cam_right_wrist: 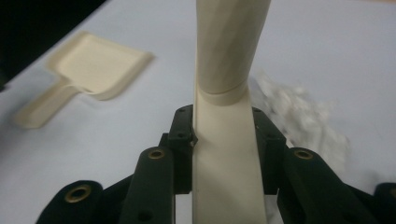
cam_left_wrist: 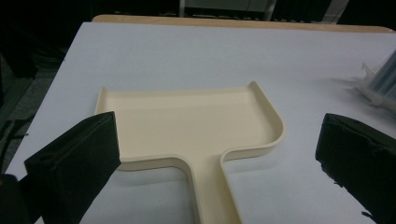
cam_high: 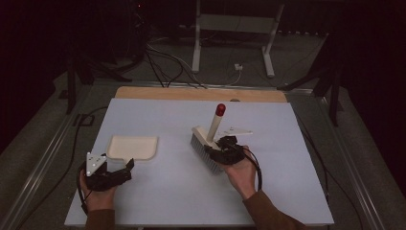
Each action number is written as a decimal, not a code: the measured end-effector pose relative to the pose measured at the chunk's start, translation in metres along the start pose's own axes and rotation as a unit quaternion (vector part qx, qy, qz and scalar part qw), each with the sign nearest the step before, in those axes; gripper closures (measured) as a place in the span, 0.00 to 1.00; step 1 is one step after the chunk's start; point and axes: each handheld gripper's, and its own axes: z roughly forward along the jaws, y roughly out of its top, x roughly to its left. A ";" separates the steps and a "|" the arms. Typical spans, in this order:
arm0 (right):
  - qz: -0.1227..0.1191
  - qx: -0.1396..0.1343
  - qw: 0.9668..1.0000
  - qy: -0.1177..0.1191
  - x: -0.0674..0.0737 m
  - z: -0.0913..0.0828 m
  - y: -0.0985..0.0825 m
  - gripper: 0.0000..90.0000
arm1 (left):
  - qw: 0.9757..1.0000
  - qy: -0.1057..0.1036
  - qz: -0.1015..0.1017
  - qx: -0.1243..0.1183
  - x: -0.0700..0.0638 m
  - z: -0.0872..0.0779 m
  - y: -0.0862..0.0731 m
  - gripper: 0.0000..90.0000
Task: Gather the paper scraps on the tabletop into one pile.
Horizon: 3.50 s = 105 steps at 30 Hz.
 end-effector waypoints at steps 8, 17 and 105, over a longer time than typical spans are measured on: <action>0.002 -0.033 0.999 0.013 -0.022 -0.020 0.015 0.75 | 1.000 -0.001 -0.002 -0.001 0.000 0.000 0.000 0.01; 0.019 -0.066 0.993 -0.097 -0.056 -0.050 0.018 0.75 | 1.000 -0.001 -0.001 0.000 -0.001 0.001 0.000 0.01; -0.389 0.025 0.917 0.086 -0.074 0.058 0.033 0.75 | 1.000 -0.005 -0.002 0.003 0.000 0.002 -0.001 0.01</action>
